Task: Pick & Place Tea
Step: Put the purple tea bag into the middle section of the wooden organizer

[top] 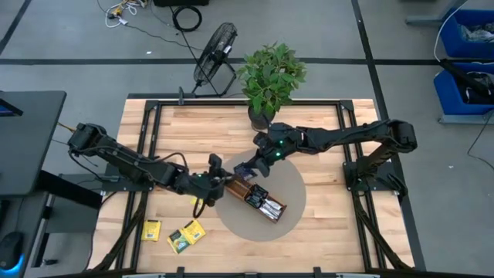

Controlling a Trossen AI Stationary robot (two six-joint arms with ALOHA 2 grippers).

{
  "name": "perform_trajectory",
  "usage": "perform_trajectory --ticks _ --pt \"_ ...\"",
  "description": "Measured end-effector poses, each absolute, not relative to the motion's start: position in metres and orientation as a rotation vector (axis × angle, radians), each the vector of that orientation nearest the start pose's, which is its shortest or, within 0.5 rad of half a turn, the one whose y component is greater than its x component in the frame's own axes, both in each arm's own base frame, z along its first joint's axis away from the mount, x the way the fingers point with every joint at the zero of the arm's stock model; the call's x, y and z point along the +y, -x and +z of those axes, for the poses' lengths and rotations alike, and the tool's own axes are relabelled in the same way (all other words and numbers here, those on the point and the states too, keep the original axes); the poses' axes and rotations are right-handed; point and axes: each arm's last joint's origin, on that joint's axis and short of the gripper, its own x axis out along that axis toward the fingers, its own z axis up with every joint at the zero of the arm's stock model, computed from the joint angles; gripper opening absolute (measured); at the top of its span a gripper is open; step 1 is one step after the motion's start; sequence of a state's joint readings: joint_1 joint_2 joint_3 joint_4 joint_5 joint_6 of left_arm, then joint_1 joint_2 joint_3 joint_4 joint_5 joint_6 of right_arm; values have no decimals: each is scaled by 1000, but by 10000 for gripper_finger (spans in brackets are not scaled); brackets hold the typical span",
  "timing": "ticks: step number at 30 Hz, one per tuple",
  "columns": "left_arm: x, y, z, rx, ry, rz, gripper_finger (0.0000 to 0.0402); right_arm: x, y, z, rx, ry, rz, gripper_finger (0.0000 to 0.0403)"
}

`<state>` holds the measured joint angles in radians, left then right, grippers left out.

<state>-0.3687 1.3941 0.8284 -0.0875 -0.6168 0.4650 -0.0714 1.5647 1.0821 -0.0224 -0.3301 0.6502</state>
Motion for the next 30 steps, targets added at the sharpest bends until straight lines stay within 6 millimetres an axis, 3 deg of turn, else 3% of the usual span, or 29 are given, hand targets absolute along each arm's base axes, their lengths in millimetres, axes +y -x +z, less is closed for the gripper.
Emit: perform_trajectory --ticks 8,14,23,30 --pt "-92 -268 221 624 -486 101 153 3 -329 277 541 -535 -66 1" --pt "-95 -259 216 379 -308 -13 137 35 -317 289 488 -335 -170 0" --pt "-83 -220 213 171 -132 -23 122 83 -303 291 402 -152 -341 0" --pt "-70 -184 205 -18 -36 -27 122 115 -290 271 256 -158 -434 0"
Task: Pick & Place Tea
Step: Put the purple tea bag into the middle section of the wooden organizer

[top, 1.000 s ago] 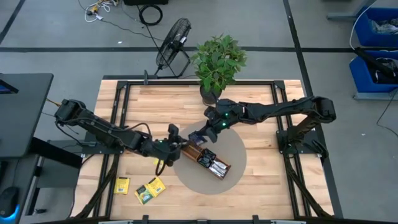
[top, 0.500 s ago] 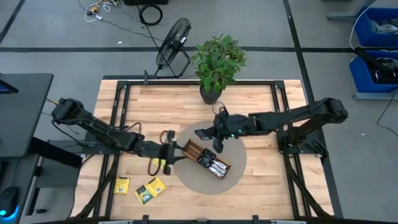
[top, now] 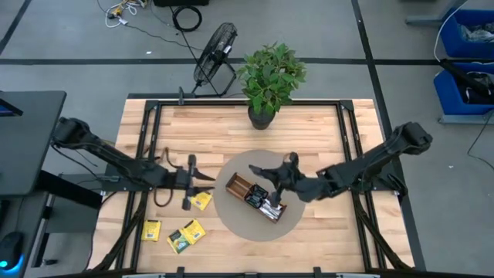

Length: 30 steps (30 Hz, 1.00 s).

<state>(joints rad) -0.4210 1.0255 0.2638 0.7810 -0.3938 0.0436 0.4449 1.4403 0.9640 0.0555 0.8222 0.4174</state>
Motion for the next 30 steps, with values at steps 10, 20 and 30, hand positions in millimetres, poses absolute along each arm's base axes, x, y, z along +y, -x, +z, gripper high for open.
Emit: perform_trajectory --ticks 10,20,30 --pt "-58 -157 199 -129 16 -20 122 135 -284 212 157 -121 -498 0" --pt "-55 -153 206 -177 -2 15 122 164 -298 171 151 -101 -510 0" --pt "-52 -154 205 -172 1 50 122 193 -298 186 116 -85 -457 0"
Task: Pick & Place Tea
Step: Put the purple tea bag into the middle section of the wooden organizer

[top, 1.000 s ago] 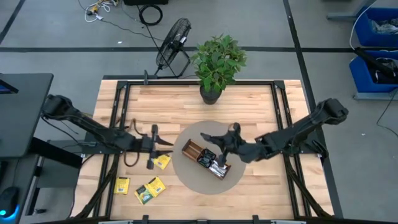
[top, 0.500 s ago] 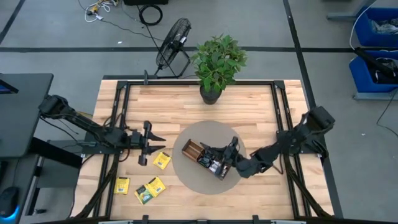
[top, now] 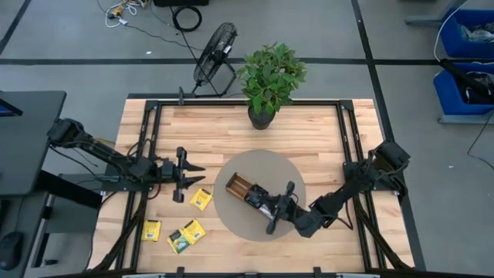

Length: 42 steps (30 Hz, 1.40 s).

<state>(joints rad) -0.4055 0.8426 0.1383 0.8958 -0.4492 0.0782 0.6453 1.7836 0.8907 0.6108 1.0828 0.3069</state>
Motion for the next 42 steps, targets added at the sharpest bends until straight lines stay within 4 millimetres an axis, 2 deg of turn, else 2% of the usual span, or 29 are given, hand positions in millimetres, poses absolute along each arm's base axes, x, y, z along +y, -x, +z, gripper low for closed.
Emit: perform_trajectory --ticks 3,12,15,23,42 --pt "-51 -155 205 -168 13 61 122 196 -303 189 120 -110 -389 0" --pt "-50 -155 204 -158 12 66 122 212 -331 165 155 -99 -370 0" --pt "-50 -155 204 -154 11 66 122 217 -335 166 144 -110 -373 0" --pt "-50 -155 202 -139 3 66 122 213 -331 150 231 -187 -415 0" --pt "-50 -155 202 -137 7 65 122 202 -324 142 222 -33 -634 0"
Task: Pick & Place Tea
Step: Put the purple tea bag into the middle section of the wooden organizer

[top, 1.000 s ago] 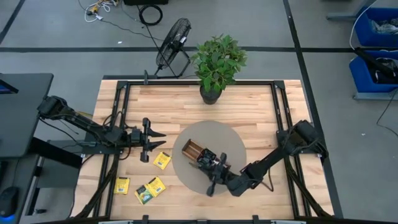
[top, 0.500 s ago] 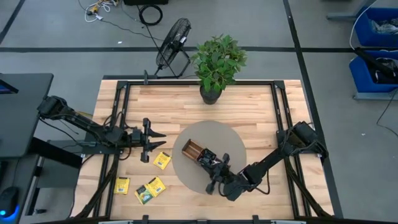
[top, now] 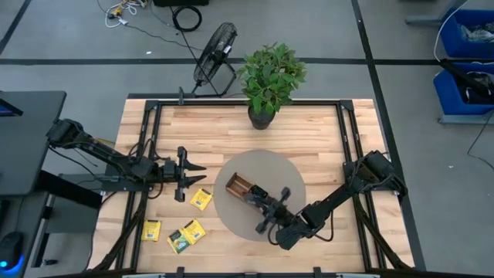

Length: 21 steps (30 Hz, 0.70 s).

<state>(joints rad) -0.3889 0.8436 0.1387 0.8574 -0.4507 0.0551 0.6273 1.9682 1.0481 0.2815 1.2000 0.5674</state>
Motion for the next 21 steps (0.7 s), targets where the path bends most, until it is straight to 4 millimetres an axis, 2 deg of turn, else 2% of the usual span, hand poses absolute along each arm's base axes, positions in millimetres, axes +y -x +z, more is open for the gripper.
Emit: perform_trajectory --ticks 4,21 --pt "-50 -155 202 -137 7 65 122 201 -324 143 195 -15 -681 0" --pt "-50 -155 202 -136 7 65 122 188 -332 136 301 -92 -598 9"
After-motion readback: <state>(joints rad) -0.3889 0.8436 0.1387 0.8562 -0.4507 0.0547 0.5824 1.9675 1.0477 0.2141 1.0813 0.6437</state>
